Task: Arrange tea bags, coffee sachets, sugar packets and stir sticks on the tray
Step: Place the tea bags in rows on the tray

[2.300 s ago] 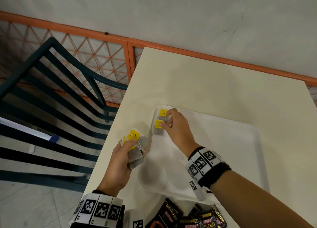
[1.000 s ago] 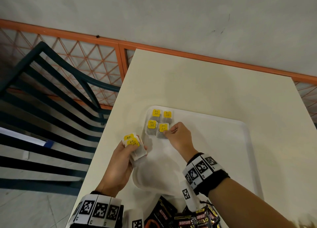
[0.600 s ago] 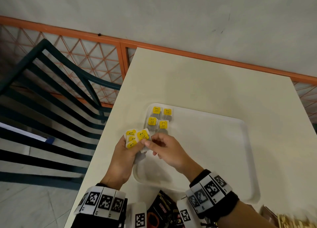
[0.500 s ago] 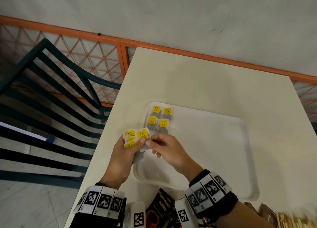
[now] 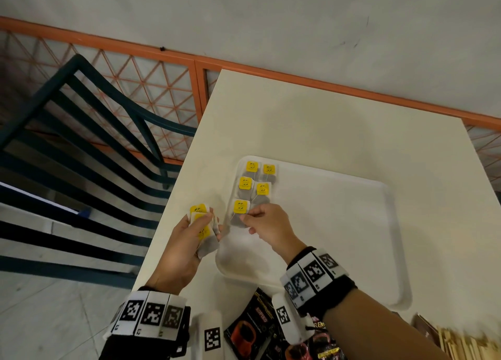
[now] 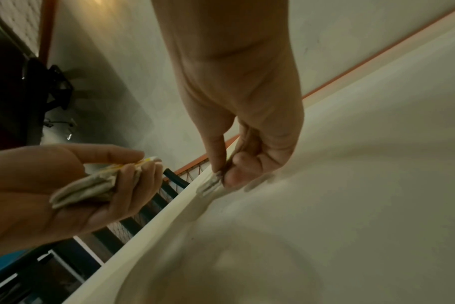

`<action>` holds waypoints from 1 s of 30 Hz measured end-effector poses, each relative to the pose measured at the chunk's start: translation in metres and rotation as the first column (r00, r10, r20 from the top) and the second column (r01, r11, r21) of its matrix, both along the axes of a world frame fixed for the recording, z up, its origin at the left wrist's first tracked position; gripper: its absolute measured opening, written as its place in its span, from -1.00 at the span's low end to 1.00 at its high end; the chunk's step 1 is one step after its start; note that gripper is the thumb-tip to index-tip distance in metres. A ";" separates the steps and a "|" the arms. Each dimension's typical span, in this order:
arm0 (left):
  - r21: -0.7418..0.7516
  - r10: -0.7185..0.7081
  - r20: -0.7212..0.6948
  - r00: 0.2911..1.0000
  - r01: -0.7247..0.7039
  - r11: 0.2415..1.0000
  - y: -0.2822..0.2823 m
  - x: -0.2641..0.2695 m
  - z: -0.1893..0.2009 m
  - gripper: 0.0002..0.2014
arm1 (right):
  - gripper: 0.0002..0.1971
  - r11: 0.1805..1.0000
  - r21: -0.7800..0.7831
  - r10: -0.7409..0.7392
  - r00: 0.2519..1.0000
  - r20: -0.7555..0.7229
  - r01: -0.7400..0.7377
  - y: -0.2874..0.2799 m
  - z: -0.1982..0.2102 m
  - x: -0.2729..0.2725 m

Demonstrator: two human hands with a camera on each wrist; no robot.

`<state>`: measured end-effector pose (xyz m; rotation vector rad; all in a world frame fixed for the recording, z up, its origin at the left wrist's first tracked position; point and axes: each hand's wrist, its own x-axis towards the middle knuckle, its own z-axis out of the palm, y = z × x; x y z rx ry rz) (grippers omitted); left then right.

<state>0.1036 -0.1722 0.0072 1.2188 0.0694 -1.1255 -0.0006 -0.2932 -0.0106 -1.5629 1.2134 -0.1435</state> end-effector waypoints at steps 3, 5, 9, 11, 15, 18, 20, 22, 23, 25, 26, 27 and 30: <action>-0.032 -0.007 -0.052 0.999 0.005 0.999 0.003 0.001 0.000 -0.86 | -0.78 0.993 -0.106 0.041 0.998 -0.054 -0.047 0.002 -0.002 0.006; -0.065 -0.014 -0.090 0.996 0.008 0.998 0.005 0.001 0.000 -0.85 | -0.65 0.987 -0.143 0.056 0.994 -0.097 -0.069 0.003 -0.002 0.007; -0.147 -0.033 -0.179 0.983 0.007 0.989 0.005 0.001 0.004 -0.72 | -0.62 0.978 -0.193 0.052 0.985 -0.162 -0.083 0.003 -0.002 0.005; -0.140 -0.041 -0.141 0.989 0.021 0.990 0.002 0.001 0.005 -0.68 | -0.70 0.971 -0.222 0.052 0.986 -0.160 -0.087 0.005 -0.002 0.003; -0.108 -0.041 -0.033 0.999 0.037 0.993 -0.004 -0.001 0.007 -0.71 | -0.63 0.993 -0.012 0.114 0.993 0.023 -0.113 0.015 0.015 -0.001; -0.117 -0.039 0.025 0.999 0.042 0.992 -0.005 -0.004 0.008 -0.71 | -0.73 0.958 0.227 0.131 0.970 0.202 -0.177 0.026 0.033 -0.010; -0.122 -0.060 0.060 0.996 0.067 0.990 -0.005 -0.005 0.008 -0.67 | -0.85 0.949 0.224 0.167 0.955 0.244 -0.223 0.029 0.035 -0.016; -0.110 -0.081 0.089 0.993 0.090 0.990 -0.005 -0.007 0.008 -0.65 | -0.93 0.954 0.195 0.175 0.951 0.257 -0.228 0.028 0.034 -0.019; -0.102 -0.090 0.098 0.991 0.100 0.990 -0.005 -0.009 0.008 -0.65 | -0.97 0.958 0.184 0.168 0.952 0.257 -0.219 0.027 0.033 -0.021; -0.083 -0.097 0.100 0.990 0.105 0.991 -0.006 -0.012 0.007 -0.68 | -0.97 0.967 0.172 0.144 0.959 0.246 -0.190 0.025 0.030 -0.025; -0.075 -0.090 0.092 0.992 0.097 0.992 -0.006 -0.013 0.007 -0.71 | -0.95 0.972 0.167 0.127 0.965 0.231 -0.168 0.022 0.029 -0.028; -0.069 -0.073 0.080 0.994 0.079 0.995 -0.006 -0.014 0.007 -0.74 | -0.94 0.978 0.159 0.100 0.972 0.212 -0.135 0.019 0.026 -0.031; -0.080 0.002 0.014 1.000 -0.001 0.997 -0.005 -0.013 0.005 -0.79 | -0.93 0.984 0.169 -0.075 0.986 0.146 0.050 0.006 0.015 -0.040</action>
